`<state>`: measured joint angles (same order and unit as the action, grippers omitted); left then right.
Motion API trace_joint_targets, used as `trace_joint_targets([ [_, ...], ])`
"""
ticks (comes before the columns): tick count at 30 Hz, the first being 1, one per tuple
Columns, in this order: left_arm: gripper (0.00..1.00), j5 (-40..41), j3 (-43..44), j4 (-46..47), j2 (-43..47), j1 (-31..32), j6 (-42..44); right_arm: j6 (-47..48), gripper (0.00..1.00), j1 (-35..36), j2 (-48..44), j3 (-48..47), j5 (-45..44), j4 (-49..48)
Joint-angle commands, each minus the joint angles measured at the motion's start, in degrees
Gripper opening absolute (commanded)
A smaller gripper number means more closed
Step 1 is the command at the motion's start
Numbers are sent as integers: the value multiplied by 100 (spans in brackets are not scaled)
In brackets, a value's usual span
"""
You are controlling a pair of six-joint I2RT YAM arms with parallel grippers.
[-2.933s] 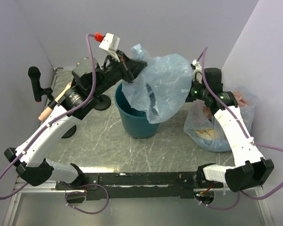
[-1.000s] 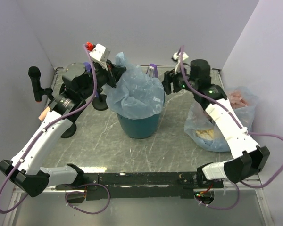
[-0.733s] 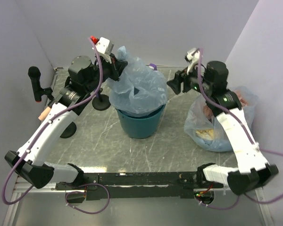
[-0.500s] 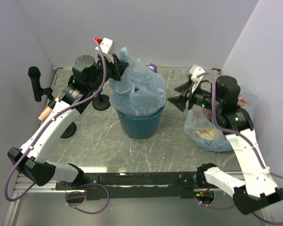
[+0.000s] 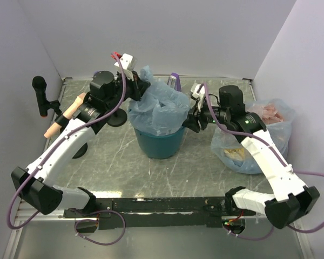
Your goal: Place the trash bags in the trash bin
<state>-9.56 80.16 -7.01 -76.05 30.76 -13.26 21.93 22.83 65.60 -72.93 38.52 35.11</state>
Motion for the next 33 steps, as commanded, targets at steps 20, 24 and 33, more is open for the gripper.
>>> trace_joint_targets([
  [20,1,-248,-826,1122,337,-26,473,-84,55,116,-374,-292,-29,-57],
  [24,1,-213,-853,1123,310,-26,429,-14,54,327,-22,-459,-134,-92],
  [33,1,60,-914,1104,38,-18,657,-286,54,486,278,-205,-731,-330],
])
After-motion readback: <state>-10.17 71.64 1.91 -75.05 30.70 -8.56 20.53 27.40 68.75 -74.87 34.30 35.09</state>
